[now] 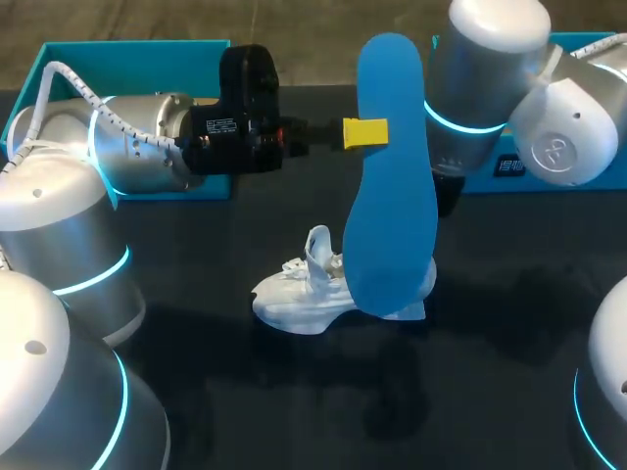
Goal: Take the shoe out of the shoebox, open the shoe tongue, remove and reinsert the insole, then place the shoe into the shoebox
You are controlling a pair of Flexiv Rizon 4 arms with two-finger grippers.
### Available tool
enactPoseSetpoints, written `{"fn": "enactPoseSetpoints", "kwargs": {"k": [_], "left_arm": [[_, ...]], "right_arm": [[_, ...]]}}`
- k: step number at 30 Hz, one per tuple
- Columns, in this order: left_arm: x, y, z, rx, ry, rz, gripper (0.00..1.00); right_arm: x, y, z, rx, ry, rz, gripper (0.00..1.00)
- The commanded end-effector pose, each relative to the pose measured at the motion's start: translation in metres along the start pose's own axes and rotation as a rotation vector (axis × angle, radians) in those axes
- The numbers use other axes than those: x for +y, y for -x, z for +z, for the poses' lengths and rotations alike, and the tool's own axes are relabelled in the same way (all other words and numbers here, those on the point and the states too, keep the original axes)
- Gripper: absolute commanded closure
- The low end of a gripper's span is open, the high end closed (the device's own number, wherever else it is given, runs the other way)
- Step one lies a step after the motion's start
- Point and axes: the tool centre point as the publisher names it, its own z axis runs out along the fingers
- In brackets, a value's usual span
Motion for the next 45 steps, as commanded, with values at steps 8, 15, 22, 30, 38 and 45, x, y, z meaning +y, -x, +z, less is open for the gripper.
{"fn": "enactPoseSetpoints", "kwargs": {"k": [8,15,22,30,38,45], "left_arm": [[0.0,0.001,0.001,0.002,-0.001,0.0,1.0],[0.0,0.001,0.001,0.002,-0.001,0.0,1.0],[0.0,0.001,0.001,0.002,-0.001,0.0,1.0],[0.0,0.001,0.001,0.002,-0.001,0.0,1.0],[0.0,0.001,0.001,0.002,-0.001,0.0,1.0],[0.0,0.001,0.001,0.002,-0.001,0.0,1.0]], "right_arm": [[0.031,0.02,0.016,-0.005,0.013,-0.049,0.0],[0.048,0.03,0.046,0.025,-0.004,-0.103,0.0],[0.045,0.03,0.071,0.064,-0.023,-0.124,0.0],[0.034,0.025,0.094,0.104,-0.021,-0.099,0.2],[0.03,0.019,0.098,0.121,-0.006,-0.06,1.0],[0.028,0.01,0.086,0.162,0.055,0.02,1.0]]}}
